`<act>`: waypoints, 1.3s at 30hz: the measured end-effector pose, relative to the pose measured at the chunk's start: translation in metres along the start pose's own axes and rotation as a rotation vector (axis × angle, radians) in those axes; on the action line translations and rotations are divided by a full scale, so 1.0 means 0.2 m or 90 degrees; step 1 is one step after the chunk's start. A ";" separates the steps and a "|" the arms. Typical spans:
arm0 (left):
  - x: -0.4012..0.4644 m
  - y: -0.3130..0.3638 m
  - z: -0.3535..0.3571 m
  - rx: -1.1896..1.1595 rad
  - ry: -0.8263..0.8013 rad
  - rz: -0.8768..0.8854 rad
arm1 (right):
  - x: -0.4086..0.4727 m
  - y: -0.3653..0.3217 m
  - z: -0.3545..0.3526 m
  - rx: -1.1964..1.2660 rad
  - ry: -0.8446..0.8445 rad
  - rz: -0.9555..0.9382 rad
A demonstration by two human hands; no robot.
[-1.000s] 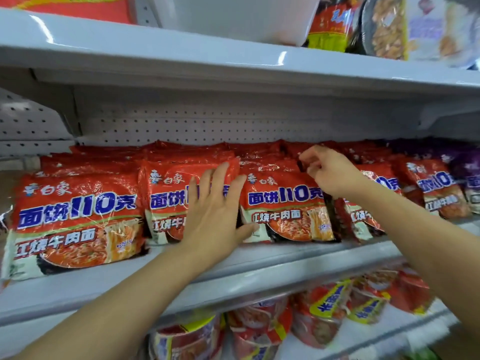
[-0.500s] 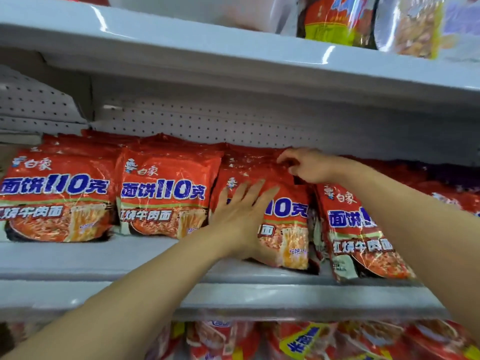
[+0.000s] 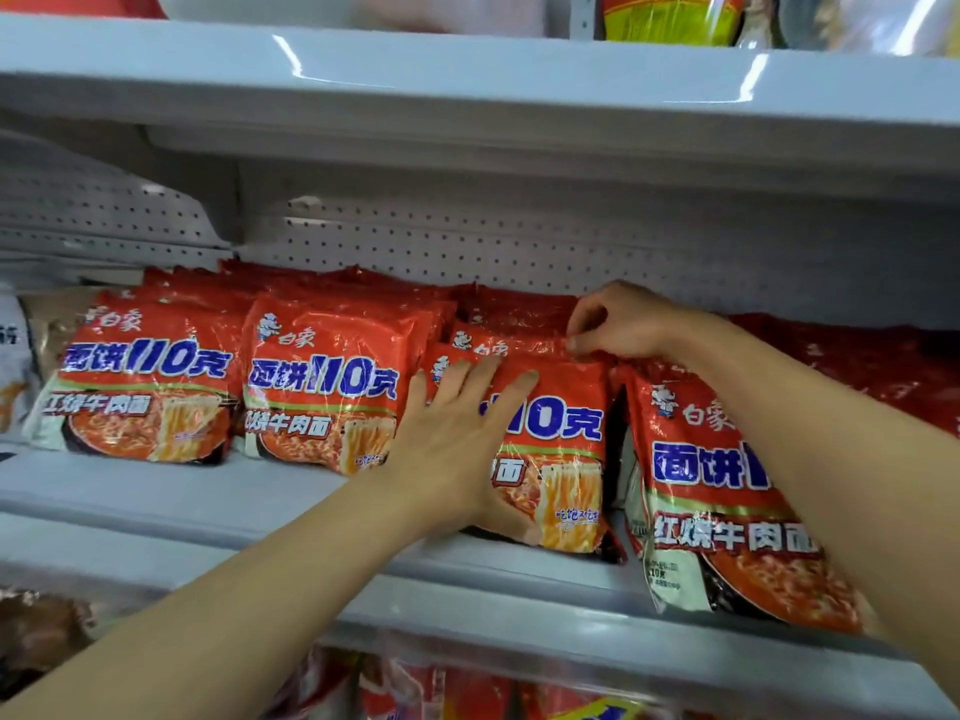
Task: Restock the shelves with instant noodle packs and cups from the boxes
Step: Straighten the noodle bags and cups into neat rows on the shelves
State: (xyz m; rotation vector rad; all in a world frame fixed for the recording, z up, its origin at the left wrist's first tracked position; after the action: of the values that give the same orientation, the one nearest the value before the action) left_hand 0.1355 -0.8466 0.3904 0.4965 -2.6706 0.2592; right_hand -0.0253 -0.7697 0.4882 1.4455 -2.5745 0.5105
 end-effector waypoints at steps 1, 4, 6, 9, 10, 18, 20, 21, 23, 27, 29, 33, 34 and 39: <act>0.00 0.00 0.01 -0.010 0.000 0.003 | 0.02 0.01 -0.01 0.041 0.021 0.006; -0.02 -0.02 0.04 -0.086 -0.004 0.019 | 0.07 0.03 -0.03 0.035 0.033 0.037; -0.03 -0.03 0.04 -0.123 0.002 0.024 | 0.09 0.04 -0.01 -0.004 -0.018 0.054; -0.01 -0.02 0.05 -0.113 0.029 0.023 | 0.12 0.05 0.01 -0.027 -0.068 0.076; 0.01 -0.02 0.05 -0.099 0.042 0.018 | 0.12 0.05 0.01 -0.028 -0.071 0.082; 0.10 -0.03 0.10 0.028 0.149 -0.024 | 0.14 0.06 0.01 -0.031 -0.008 0.059; 0.12 -0.03 0.12 0.044 0.187 -0.015 | 0.12 0.05 -0.01 -0.028 0.004 0.042; 0.11 -0.03 0.12 0.051 0.205 -0.006 | 0.11 0.05 -0.02 -0.022 0.006 0.027; 0.11 -0.02 0.13 0.058 0.237 0.009 | 0.09 0.03 -0.03 -0.015 0.005 -0.011; 0.16 0.00 0.13 0.064 0.257 0.015 | 0.12 0.03 -0.02 -0.030 0.029 -0.033; 0.19 0.01 0.14 0.073 0.265 0.026 | 0.14 0.04 -0.01 -0.005 0.024 -0.021; 0.18 0.02 0.14 0.074 0.273 0.032 | 0.13 0.08 -0.05 0.143 0.008 0.031; 0.18 0.02 0.14 0.070 0.271 0.030 | 0.14 0.10 -0.07 0.165 0.054 0.050; 0.17 -0.01 0.12 0.014 0.221 0.022 | 0.21 0.12 -0.04 0.070 0.066 0.095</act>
State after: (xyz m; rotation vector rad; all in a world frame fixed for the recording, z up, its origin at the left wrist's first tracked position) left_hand 0.0984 -0.8646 0.3835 0.3732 -2.3411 0.3519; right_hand -0.0680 -0.7889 0.5031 1.2271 -2.6217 0.7382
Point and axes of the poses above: each hand's wrist, its own x-axis towards the middle knuckle, its own z-axis out of the palm, y = z × x, the point moved 3 cm from there along x, towards the middle knuckle, and after that the axes turned 3 degrees about -z, right-handed, at the moved point
